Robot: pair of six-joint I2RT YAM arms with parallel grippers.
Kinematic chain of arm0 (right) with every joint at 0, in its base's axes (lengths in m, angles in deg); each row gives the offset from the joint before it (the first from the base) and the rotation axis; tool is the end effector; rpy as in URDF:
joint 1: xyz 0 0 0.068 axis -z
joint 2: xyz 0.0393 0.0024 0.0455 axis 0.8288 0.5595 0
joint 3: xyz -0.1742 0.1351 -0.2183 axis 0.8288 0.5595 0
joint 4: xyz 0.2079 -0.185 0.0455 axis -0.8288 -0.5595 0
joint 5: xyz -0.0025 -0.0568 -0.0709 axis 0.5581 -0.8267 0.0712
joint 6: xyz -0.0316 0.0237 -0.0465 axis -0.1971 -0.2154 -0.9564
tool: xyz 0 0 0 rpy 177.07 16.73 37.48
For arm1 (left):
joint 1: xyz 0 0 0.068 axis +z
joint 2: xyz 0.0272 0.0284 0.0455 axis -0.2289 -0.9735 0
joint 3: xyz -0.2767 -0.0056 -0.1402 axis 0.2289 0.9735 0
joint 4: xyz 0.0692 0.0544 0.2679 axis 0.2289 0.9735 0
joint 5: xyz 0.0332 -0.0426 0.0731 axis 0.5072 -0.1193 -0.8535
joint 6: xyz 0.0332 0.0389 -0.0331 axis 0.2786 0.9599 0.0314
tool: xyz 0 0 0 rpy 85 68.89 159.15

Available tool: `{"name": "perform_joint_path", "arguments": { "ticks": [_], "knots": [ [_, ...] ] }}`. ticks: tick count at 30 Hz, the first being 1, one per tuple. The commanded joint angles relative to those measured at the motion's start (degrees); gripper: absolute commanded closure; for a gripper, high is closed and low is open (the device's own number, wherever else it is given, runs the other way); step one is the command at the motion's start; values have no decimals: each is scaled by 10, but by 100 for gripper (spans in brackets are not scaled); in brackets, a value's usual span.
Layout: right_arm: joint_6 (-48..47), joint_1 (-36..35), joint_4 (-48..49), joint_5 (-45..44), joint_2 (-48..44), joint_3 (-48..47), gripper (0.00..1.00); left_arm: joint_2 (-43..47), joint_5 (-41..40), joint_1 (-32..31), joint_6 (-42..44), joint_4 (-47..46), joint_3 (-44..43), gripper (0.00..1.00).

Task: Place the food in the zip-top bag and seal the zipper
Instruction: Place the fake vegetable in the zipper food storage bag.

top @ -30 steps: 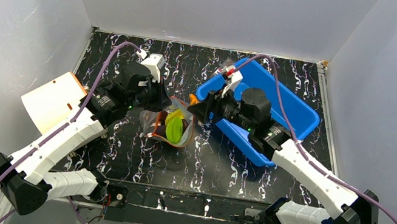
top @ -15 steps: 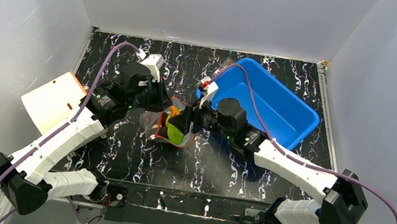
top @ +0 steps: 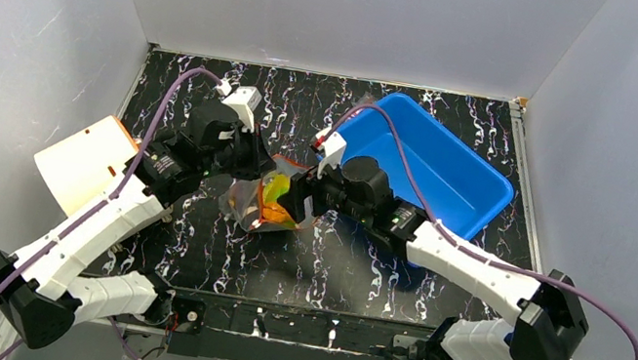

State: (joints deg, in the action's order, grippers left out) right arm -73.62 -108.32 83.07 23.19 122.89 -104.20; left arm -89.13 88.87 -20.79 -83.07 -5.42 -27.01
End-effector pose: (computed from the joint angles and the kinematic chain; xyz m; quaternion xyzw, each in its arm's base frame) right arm 0.1982 0.2656 0.3208 -0.3161 0.7631 0.3395 0.4499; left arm 0.2031 -0.1393 0.4051 0.0355 0.8439 -0.3008 0.4428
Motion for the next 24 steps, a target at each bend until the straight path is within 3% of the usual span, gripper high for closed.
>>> {"name": "perform_joint_path", "arguments": {
  "ticks": [1,9,15,24],
  "knots": [
    [-43,0,-50,-32,-40,-67,26,31,-24,1,18,-11,18,100],
    [-23,13,-74,-97,-28,-121,41,50,-83,1,53,-3,50,100],
    [5,29,-81,-145,41,-170,53,77,-123,0,80,30,50,100],
    [44,30,-87,-183,186,-239,59,124,-140,0,111,76,7,100]
  ]
}}
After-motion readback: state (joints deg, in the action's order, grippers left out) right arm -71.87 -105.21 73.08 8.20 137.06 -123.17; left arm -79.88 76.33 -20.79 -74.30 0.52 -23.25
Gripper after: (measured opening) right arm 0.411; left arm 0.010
